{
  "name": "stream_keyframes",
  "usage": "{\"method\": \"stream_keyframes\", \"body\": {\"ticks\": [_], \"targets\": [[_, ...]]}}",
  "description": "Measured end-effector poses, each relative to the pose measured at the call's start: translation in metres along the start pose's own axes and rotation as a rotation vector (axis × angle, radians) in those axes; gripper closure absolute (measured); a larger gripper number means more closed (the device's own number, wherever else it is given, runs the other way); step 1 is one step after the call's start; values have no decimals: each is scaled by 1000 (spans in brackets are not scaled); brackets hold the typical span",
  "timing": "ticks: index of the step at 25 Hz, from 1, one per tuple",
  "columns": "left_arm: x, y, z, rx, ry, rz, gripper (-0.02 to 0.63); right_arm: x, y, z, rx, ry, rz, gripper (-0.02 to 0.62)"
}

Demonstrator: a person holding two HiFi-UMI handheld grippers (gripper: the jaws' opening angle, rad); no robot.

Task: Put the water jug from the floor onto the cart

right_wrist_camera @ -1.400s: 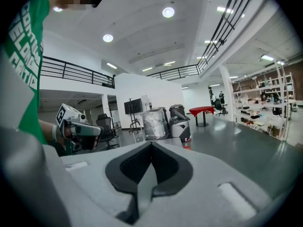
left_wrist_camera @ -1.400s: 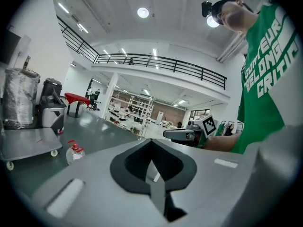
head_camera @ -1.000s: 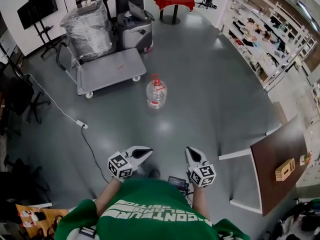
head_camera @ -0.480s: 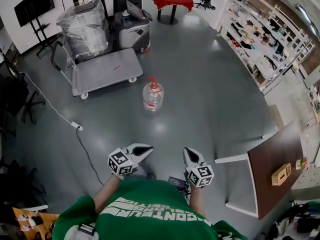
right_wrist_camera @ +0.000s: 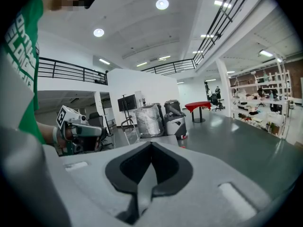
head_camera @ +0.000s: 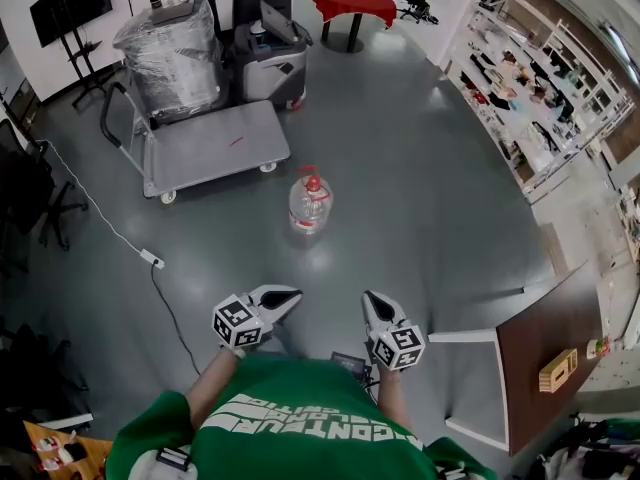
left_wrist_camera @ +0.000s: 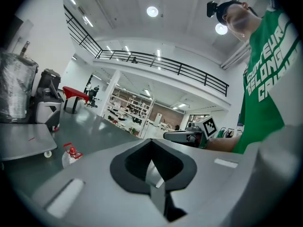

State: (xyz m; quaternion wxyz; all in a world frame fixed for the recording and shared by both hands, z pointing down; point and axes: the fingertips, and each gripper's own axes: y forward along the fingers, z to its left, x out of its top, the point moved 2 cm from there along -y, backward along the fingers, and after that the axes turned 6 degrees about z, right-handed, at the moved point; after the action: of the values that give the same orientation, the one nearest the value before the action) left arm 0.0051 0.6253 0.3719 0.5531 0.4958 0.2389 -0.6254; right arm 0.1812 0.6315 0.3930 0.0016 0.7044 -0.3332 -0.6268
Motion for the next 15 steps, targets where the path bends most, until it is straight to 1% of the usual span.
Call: {"method": "stream_keyframes", "body": {"ticks": [8,15], "targets": [[22,-9,69,36,-29,-32,591,35,74,1,45,-42,26,601],[40,-20,119,32,-44,-46,591,58,128,14,83,-76,40,601]]}}
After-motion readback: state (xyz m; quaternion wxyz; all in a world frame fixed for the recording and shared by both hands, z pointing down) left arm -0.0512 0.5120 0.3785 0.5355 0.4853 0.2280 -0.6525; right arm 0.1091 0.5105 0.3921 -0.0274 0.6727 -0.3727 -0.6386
